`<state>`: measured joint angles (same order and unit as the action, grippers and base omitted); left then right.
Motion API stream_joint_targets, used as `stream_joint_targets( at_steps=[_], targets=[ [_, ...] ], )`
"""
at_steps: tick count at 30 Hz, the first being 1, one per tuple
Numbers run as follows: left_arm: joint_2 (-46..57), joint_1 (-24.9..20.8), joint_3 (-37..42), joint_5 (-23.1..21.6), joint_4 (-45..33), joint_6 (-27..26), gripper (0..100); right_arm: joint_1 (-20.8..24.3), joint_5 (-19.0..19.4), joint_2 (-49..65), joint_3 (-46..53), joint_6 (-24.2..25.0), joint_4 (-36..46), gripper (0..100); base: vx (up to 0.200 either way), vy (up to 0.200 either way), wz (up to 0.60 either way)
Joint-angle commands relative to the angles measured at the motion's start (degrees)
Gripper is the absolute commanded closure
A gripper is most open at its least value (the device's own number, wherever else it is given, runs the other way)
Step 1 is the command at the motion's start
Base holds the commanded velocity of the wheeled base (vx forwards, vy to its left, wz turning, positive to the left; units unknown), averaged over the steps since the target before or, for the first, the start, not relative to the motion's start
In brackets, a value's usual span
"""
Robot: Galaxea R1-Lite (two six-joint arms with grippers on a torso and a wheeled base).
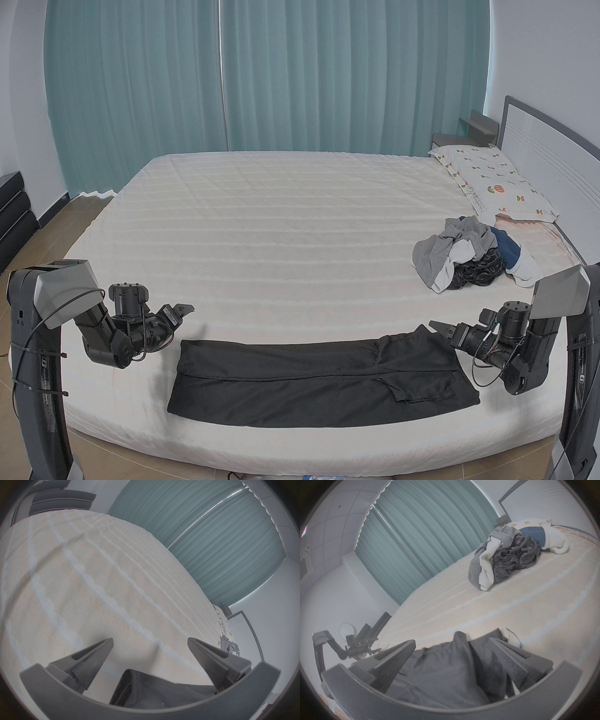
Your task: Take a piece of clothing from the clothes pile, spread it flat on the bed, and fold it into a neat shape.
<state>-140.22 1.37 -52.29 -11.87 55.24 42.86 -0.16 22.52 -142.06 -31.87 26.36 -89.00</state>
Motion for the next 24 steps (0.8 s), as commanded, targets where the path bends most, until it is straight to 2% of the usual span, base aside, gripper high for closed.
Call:
stream_joint_targets(
  at_steps=[1, 2, 4, 5, 15, 21, 24],
  targets=[
    [-0.1, 0.0, 0.0, 0.0, 0.0, 0.0, 0, 3.8, -1.0, -0.2, -3.4, 6.0, -0.4, 0, 0.0, 0.0, 0.0],
    [-0.1, 0.0, 0.0, 0.0, 0.0, 0.0, 0, 3.9, -1.1, -0.3, -3.5, 6.3, -0.4, 0, 0.0, 0.0, 0.0],
    [-0.1, 0.0, 0.0, 0.0, 0.0, 0.0, 0, 6.2, -2.7, -1.8, -5.8, 10.9, -0.4, 0, 0.0, 0.0, 0.0],
    [-0.1, 0.0, 0.0, 0.0, 0.0, 0.0, 0, 6.7, -2.8, -2.6, -6.5, 11.4, -0.3, 0, 0.0, 0.0, 0.0],
    [-0.1, 0.0, 0.0, 0.0, 0.1, 0.0, 0, 7.7, -3.1, -8.2, -10.8, 12.2, -0.4, 0, 0.0, 0.0, 0.0],
    [-0.1, 0.0, 0.0, 0.0, 0.0, 0.0, 0, 7.1, -7.5, -8.2, -11.5, 12.2, -0.4, 0, 0.0, 0.0, 0.0],
    [-0.1, 0.0, 0.0, 0.0, 0.0, 0.0, 0, 6.1, -7.7, -6.7, -10.2, 13.1, -0.5, 0, 0.0, 0.0, 0.0]
  ],
)
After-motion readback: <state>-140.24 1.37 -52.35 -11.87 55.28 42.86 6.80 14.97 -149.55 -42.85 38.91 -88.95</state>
